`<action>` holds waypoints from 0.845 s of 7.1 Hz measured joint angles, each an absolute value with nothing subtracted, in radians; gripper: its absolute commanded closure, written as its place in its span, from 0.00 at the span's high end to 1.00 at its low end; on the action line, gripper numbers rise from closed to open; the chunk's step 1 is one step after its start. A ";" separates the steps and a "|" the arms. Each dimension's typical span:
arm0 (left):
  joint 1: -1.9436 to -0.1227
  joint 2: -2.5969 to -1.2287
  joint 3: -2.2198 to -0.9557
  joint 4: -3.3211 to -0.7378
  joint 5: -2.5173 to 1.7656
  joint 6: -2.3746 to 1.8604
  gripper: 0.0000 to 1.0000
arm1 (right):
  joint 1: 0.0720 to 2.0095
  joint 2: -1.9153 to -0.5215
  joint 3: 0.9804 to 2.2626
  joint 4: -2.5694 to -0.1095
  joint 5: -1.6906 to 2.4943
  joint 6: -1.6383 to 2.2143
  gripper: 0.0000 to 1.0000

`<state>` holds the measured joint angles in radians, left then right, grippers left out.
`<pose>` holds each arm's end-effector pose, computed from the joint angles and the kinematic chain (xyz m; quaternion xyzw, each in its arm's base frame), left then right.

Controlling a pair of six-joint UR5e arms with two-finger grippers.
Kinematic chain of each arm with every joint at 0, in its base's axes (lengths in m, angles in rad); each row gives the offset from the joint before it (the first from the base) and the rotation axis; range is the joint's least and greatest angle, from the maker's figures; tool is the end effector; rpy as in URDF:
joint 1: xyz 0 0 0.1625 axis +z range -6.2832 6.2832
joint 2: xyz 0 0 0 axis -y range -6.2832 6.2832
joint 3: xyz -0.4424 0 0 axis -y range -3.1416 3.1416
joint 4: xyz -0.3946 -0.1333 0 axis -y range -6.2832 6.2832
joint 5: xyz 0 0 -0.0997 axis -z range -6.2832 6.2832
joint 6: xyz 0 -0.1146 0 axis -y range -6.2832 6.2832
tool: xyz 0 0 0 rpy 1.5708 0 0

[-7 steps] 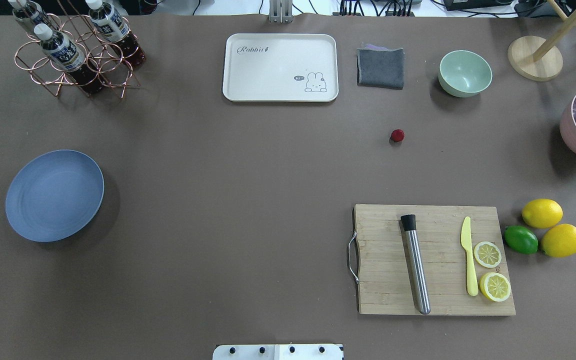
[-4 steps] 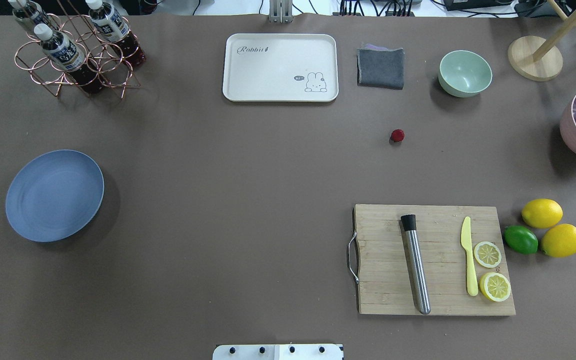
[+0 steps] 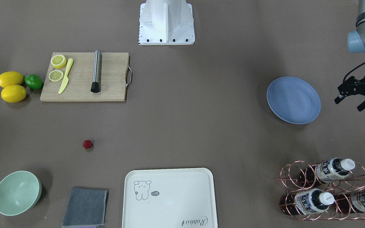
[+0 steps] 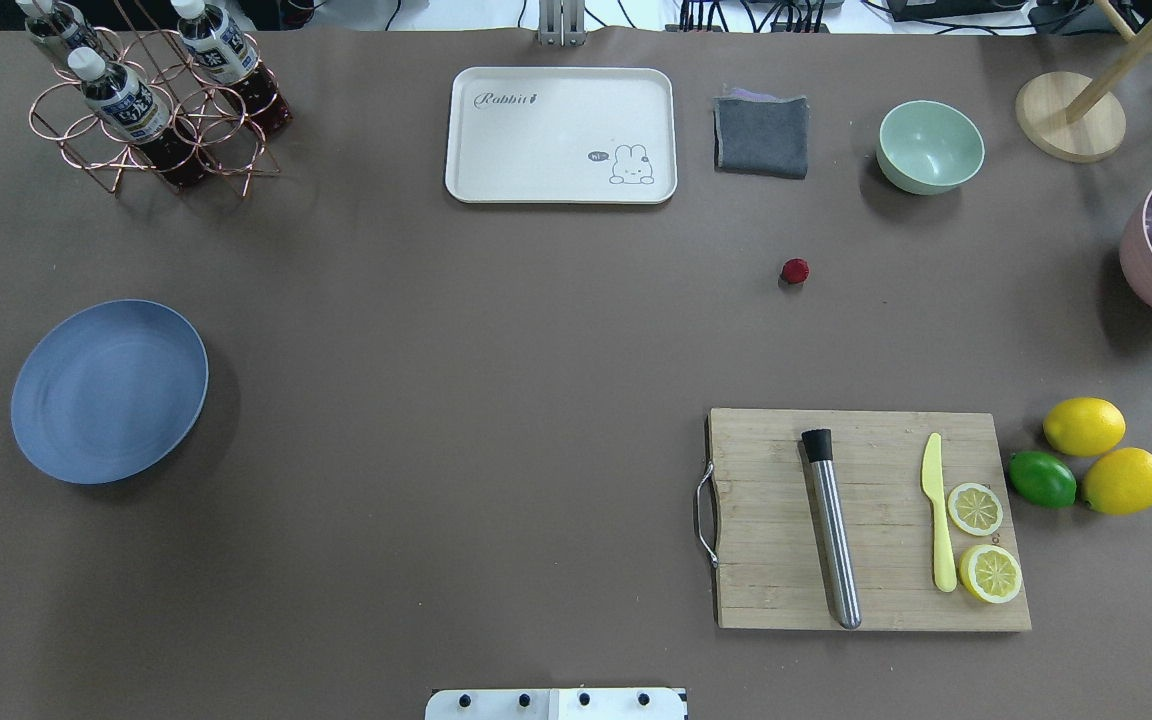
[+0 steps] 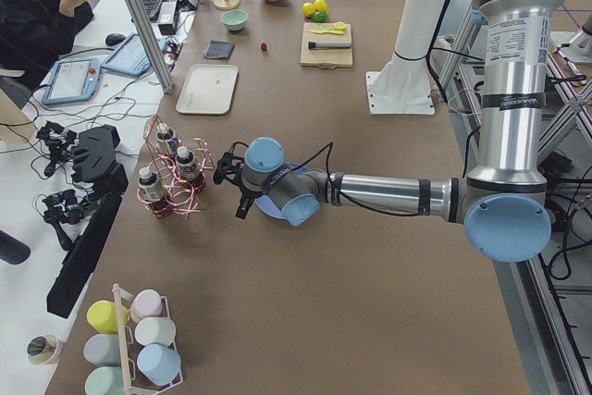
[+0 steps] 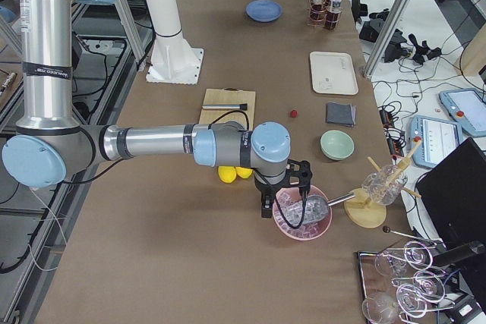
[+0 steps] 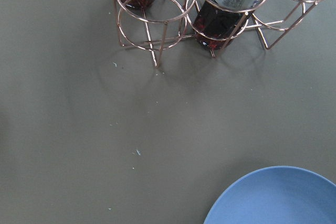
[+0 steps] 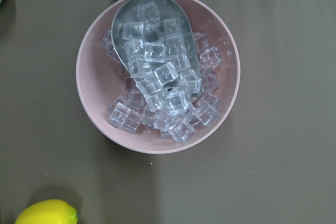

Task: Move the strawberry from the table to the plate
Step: 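Push the blue plate to center with left gripper while right gripper approaches strawberry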

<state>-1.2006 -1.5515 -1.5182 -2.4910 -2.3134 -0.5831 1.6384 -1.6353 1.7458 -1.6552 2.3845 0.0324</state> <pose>0.1340 -0.4997 0.6142 0.1890 0.4698 0.0582 0.8603 0.0813 -0.4610 0.6365 0.0189 -0.3954 0.0407 0.9174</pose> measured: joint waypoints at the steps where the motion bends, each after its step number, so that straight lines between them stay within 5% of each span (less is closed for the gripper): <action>1: -1.165 -1.555 -1.446 -2.602 -2.305 -0.644 0.98 | 1.638 -1.635 1.748 -1.655 2.389 0.033 1.00; 4: -1.022 -1.559 -1.372 -2.778 -2.189 -0.817 0.92 | 1.599 -1.618 1.765 -1.630 2.417 0.033 1.00; 5: -1.002 -1.559 -1.370 -2.788 -2.172 -0.831 0.84 | 1.559 -1.595 1.762 -1.597 2.430 0.043 1.00; 6: -0.996 -1.558 -1.368 -2.792 -2.168 -0.833 0.66 | 1.527 -1.575 1.758 -1.569 2.437 0.081 1.00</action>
<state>-0.9956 -1.5579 -1.3676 -2.7919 -2.1677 -0.8329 1.5268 -1.5749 1.7583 -1.5695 2.4367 0.0806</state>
